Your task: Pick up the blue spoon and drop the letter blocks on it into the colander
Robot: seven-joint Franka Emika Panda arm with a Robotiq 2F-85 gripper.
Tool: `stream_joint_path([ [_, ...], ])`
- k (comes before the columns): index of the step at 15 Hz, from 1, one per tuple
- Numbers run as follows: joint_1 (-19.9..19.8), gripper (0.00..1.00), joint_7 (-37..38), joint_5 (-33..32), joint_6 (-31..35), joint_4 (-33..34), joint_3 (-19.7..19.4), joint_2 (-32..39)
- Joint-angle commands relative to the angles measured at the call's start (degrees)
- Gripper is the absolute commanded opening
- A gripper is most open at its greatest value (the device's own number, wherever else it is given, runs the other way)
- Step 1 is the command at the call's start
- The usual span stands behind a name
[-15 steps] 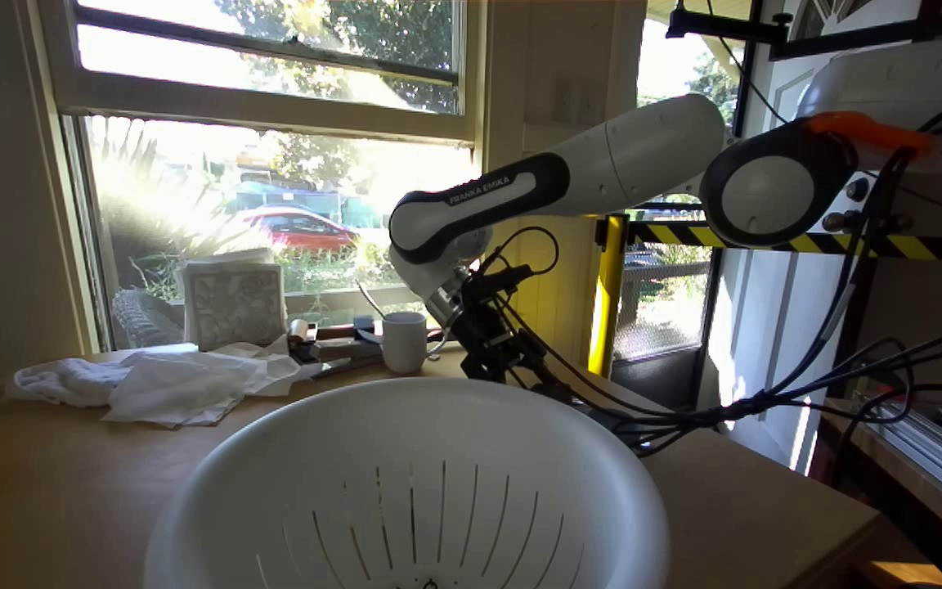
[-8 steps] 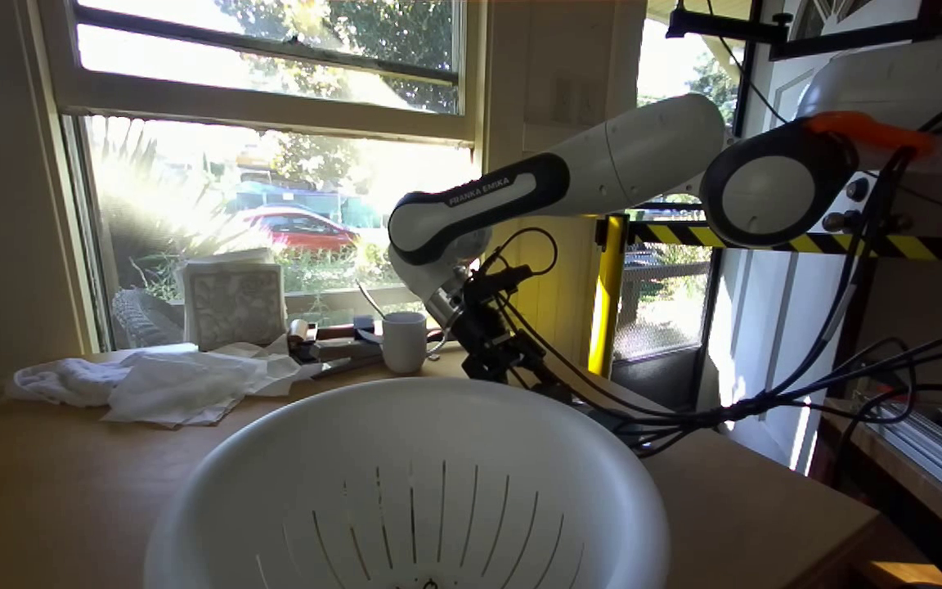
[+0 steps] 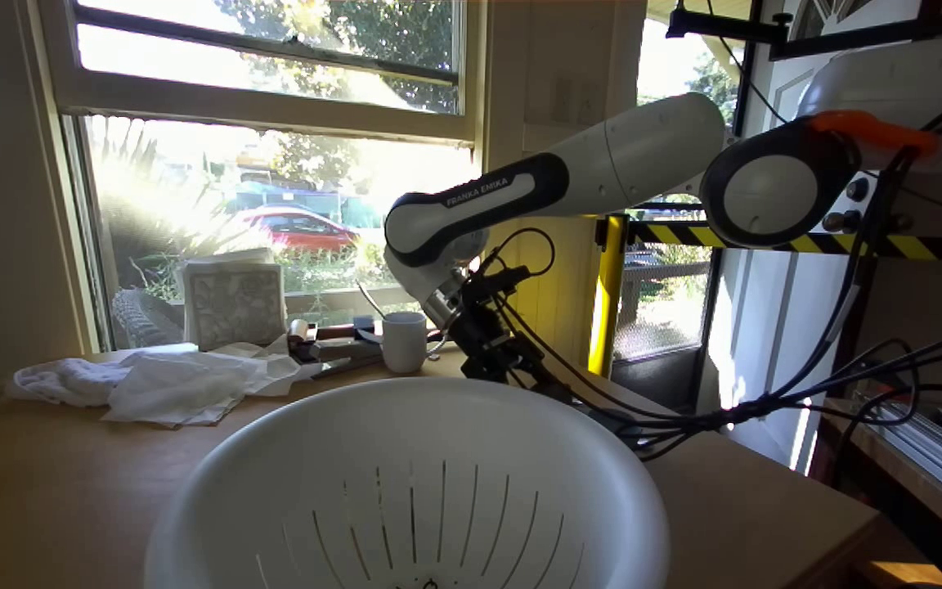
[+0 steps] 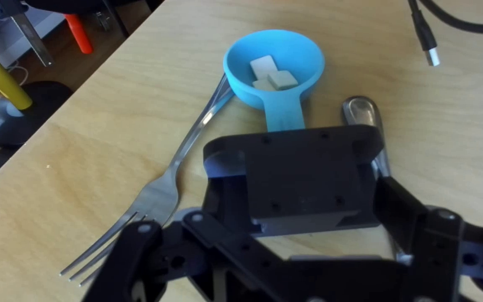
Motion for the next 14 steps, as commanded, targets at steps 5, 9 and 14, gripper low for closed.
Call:
stream_joint_path([
  [5,0.08,0.87,-1.99,-2.52,-0.92,0.14,0.58,0.32],
  [9,0.24,0.85,-2.41,-2.45,-1.04,0.35,0.73,0.32],
  [14,0.55,0.80,-2.55,-2.47,-0.96,0.30,0.73,0.33],
])
